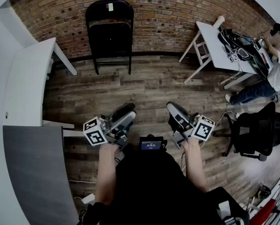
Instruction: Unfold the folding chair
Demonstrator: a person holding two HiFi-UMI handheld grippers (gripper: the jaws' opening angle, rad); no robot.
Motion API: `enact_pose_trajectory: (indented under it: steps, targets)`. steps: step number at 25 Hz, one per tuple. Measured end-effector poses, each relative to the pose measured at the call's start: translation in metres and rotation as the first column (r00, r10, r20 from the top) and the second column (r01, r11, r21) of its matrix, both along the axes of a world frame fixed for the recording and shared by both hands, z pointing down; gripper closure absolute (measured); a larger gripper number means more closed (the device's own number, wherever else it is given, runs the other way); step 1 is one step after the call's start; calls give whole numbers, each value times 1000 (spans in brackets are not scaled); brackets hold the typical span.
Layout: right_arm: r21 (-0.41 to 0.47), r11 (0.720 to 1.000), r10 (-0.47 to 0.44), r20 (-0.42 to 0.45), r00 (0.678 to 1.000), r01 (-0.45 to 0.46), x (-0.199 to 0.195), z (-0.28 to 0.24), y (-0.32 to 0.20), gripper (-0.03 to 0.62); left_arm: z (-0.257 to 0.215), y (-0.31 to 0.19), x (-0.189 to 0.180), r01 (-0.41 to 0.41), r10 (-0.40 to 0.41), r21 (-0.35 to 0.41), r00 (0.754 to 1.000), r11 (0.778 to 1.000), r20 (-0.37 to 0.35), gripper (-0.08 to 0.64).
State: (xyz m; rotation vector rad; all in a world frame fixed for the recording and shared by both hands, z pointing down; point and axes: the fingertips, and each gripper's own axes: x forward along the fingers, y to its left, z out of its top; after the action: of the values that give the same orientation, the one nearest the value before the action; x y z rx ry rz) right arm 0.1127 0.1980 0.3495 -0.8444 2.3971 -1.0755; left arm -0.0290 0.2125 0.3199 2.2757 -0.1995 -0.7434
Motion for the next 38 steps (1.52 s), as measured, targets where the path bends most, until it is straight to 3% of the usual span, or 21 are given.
enact_pose_trajectory:
  steps: [9,27,38]
  targets:
    - [-18,999,-41,56,998,42,15,0,-28,575,4,-22,21,51,-49,-32,998,998,43,371]
    - [-41,998,-38,158,987,45,88,17,-53,572,24,-42,100,55,-38,-106,987,993,159,371]
    - [-82,989,-110,151,982,123,93,38,-71,572,41,-53,118,93,-59,-146,973,985,221,371]
